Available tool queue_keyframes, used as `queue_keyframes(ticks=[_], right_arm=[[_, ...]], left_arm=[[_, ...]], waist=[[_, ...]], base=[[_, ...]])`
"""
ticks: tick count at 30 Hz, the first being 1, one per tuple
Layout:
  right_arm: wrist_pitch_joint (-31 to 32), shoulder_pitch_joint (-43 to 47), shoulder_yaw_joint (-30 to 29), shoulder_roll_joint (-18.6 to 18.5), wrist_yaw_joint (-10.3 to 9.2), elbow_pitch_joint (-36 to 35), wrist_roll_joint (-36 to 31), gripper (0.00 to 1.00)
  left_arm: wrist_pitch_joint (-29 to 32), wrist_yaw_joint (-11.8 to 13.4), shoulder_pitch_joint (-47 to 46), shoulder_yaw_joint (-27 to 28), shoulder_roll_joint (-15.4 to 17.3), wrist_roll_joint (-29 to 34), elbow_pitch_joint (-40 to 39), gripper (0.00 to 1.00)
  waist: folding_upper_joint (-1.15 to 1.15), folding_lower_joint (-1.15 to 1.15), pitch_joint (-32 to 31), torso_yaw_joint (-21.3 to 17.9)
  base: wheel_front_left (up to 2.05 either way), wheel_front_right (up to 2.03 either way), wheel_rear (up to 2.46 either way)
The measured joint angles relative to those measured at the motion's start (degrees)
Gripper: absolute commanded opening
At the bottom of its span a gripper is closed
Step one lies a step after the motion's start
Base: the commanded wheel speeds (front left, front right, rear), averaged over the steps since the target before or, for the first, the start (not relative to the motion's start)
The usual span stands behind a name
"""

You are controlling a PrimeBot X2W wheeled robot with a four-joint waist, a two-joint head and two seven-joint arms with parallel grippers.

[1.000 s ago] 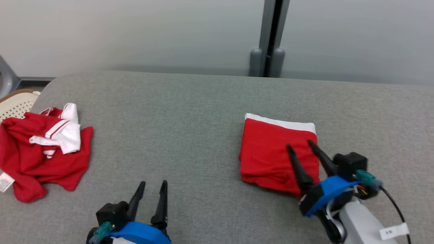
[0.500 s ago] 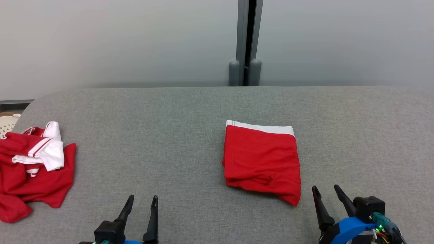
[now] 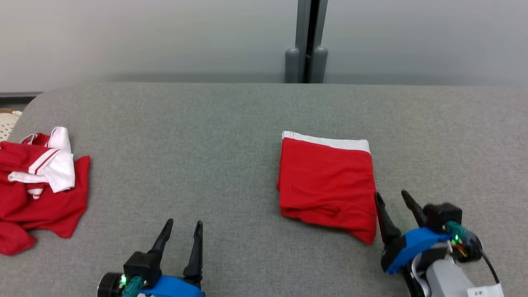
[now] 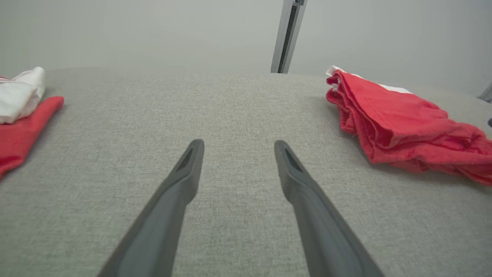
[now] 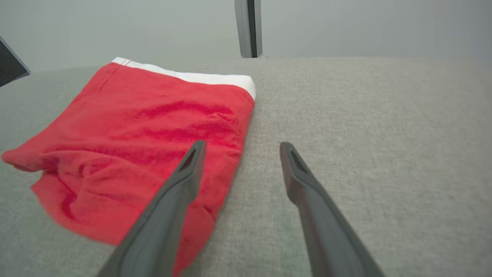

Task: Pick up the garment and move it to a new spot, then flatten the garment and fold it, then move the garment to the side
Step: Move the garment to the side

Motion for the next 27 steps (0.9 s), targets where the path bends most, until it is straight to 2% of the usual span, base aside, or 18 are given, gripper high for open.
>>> queue_keyframes(ticks=[8, 14, 15, 16, 18, 22, 27], right_arm=[[0.0, -11.7, -3.3, 0.1, 0.00, 5.5, -2.4, 1.00], [0.0, -15.4, -7.4, 0.1, 0.00, 14.6, -4.4, 1.00], [-0.1, -16.0, -7.6, 0.1, 0.00, 15.5, -4.3, 0.88], [-0.1, -16.9, -7.9, 0.0, 0.00, 16.0, -4.1, 0.50], [-0.1, -18.0, -8.1, 0.0, 0.00, 16.5, -3.5, 0.00], [-0.2, -18.5, -8.4, 0.1, 0.04, 15.4, -3.0, 0.00], [0.0, -17.4, -8.1, 0.2, 0.04, 12.6, -1.1, 0.00]], left_arm=[[0.0, -0.4, -3.6, -2.0, -0.1, -0.1, 0.4, 1.00], [0.0, -0.4, -5.0, -2.9, -0.1, -0.4, 0.8, 1.00], [0.0, -0.4, -5.2, -3.0, -0.1, -0.4, 0.9, 1.00], [0.0, -0.4, -5.4, -3.0, -0.1, -0.5, 0.9, 1.00], [0.0, -0.5, -5.5, -2.9, -0.1, -0.5, 0.9, 1.00], [0.0, -0.5, -6.1, -2.4, 0.0, 0.0, 0.9, 1.00], [0.0, -0.7, -6.3, -2.3, 0.0, 0.5, 0.7, 1.00]], waist=[[0.00, 0.00, 5.4, 2.7], [0.00, 0.00, 8.4, 4.8], [0.00, 0.00, 8.9, 5.1], [0.00, 0.00, 9.4, 5.3], [0.00, 0.00, 10.2, 5.6], [0.00, 0.00, 11.2, 5.2], [0.00, 0.01, 10.9, 2.4]], base=[[0.00, 0.00, 0.00], [0.00, 0.00, 0.00], [0.00, 0.00, 0.00], [0.00, 0.00, 0.00], [0.00, 0.00, 0.00], [0.00, 0.00, 0.00], [0.00, 0.00, 0.00]])
